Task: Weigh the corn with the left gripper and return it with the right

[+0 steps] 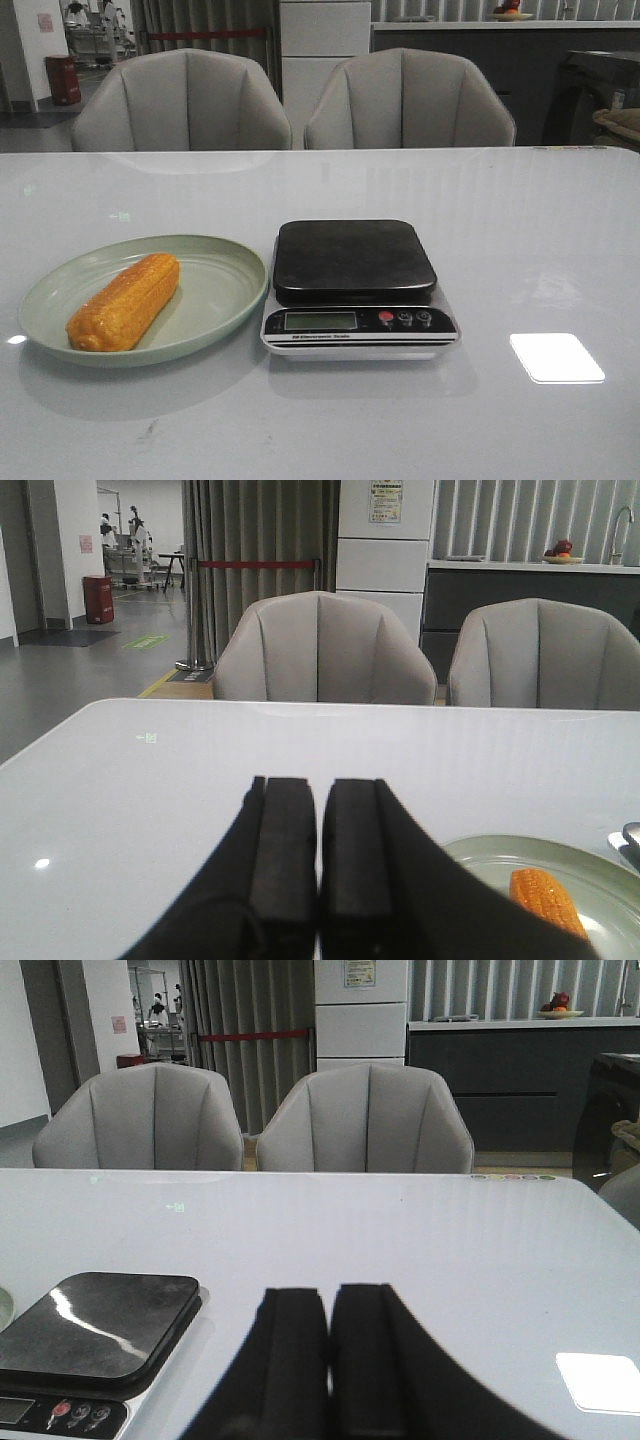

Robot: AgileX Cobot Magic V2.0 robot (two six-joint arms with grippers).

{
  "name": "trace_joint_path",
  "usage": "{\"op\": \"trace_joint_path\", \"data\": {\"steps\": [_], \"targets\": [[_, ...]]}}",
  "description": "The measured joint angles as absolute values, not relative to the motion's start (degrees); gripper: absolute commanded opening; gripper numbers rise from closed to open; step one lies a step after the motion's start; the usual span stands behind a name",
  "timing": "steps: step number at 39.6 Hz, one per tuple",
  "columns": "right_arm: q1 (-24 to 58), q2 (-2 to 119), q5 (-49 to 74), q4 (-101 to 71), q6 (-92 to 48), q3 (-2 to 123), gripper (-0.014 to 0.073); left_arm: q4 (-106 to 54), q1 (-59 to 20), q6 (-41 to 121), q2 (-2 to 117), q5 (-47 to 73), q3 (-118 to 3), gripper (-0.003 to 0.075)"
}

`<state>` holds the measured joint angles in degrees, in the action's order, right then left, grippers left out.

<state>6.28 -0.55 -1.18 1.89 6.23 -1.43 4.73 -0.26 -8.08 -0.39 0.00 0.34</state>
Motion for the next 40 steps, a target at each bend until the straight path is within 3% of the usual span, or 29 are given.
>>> {"op": "trace_joint_path", "data": {"steps": [26,40], "targets": [[6.3,-0.5,-1.2,1.9,6.2,-1.4,0.0162,4.9,-0.3,-8.1,-0.4,0.0,0.3,0.0113],[6.3,-0.5,-1.2,1.9,6.2,-1.4,0.0162,5.7,-0.3,-8.1,-0.4,-8.8,0.3,0.0113]]}}
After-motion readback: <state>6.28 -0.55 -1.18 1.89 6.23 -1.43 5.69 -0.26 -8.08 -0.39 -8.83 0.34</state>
